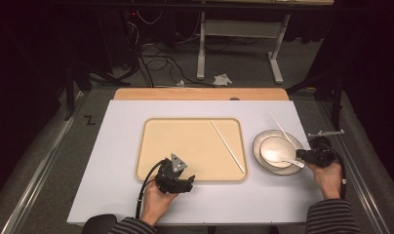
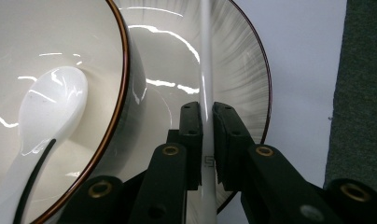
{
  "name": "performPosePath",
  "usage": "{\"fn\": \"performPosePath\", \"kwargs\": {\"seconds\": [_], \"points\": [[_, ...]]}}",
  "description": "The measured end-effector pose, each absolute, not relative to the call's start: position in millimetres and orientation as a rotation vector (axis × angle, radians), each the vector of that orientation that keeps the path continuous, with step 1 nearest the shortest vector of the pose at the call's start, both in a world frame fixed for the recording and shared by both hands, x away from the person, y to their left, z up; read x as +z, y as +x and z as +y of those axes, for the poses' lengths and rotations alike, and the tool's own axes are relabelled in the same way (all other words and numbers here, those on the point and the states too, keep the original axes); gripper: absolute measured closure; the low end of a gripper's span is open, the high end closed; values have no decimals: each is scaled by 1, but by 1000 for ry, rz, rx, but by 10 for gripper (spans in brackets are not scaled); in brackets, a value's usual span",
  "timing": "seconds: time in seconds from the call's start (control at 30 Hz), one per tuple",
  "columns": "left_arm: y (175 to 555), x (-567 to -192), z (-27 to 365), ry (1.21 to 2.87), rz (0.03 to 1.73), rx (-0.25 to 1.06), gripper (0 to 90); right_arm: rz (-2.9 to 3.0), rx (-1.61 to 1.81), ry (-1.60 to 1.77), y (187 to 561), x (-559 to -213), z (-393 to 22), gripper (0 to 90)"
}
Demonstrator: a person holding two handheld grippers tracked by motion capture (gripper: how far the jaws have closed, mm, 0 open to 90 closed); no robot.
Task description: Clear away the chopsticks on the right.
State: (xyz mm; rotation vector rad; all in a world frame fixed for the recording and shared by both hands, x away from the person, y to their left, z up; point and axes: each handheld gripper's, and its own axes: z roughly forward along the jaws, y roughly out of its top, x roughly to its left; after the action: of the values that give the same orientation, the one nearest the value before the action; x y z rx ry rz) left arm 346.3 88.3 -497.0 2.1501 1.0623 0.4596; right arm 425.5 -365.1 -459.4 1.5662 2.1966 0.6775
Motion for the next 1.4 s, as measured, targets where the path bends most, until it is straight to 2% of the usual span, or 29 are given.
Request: {"fn": "performPosePath", "kwargs": {"seconds": [0.7, 1.4], "points": [[338, -498, 98, 2140, 1108, 474, 291, 2241, 737, 1603, 441, -465, -368, 852], [331, -499, 110, 2122, 1157, 493, 290, 2197, 898, 1513, 445, -439, -362, 853]]}}
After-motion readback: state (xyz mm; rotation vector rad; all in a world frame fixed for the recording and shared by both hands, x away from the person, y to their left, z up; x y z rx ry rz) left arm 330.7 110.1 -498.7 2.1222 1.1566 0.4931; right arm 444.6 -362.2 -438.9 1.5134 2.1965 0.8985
